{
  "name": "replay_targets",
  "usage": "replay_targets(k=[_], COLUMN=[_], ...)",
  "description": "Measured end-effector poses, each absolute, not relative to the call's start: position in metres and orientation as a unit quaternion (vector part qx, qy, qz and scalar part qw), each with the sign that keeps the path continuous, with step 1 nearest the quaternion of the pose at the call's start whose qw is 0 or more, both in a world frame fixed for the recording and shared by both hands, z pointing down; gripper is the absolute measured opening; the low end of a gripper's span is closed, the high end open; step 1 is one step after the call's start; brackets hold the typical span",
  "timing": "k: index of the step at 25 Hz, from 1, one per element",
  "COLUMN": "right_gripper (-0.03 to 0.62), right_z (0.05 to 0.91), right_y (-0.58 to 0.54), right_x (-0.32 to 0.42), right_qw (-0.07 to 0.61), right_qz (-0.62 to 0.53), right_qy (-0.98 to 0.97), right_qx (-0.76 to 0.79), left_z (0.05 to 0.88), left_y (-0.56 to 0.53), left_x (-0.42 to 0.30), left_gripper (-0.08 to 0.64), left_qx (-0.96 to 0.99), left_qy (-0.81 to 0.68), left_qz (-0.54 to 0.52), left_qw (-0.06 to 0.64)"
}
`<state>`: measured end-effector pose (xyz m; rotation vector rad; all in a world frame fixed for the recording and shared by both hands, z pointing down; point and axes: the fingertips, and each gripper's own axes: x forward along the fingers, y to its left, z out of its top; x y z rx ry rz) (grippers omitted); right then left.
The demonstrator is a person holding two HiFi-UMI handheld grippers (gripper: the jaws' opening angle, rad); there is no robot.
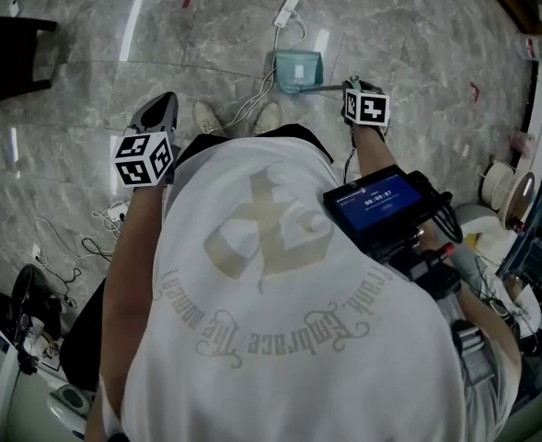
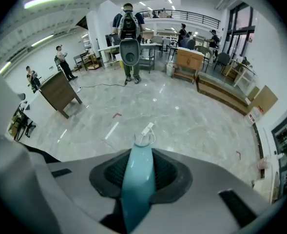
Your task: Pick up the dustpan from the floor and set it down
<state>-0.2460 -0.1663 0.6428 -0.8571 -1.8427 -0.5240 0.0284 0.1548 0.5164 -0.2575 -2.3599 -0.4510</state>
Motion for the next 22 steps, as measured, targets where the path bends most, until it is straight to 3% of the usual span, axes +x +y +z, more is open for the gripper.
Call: replay_targets(k=[22], right_gripper=[0.107], right_z=[0.578], right_y=[0.01], right_x=[-0.184], right_qw=[0.398], right_qz=[-0.277], right_qy=[-0.695], right_qx=[-0.53], left_z=[0.533], left_y=[0.209], left_x=[0.097], left_gripper=[0.012], left_qx=[-0.128], left_qy=[-0.911], left_qz=[-0.204], left_qw=[0.334])
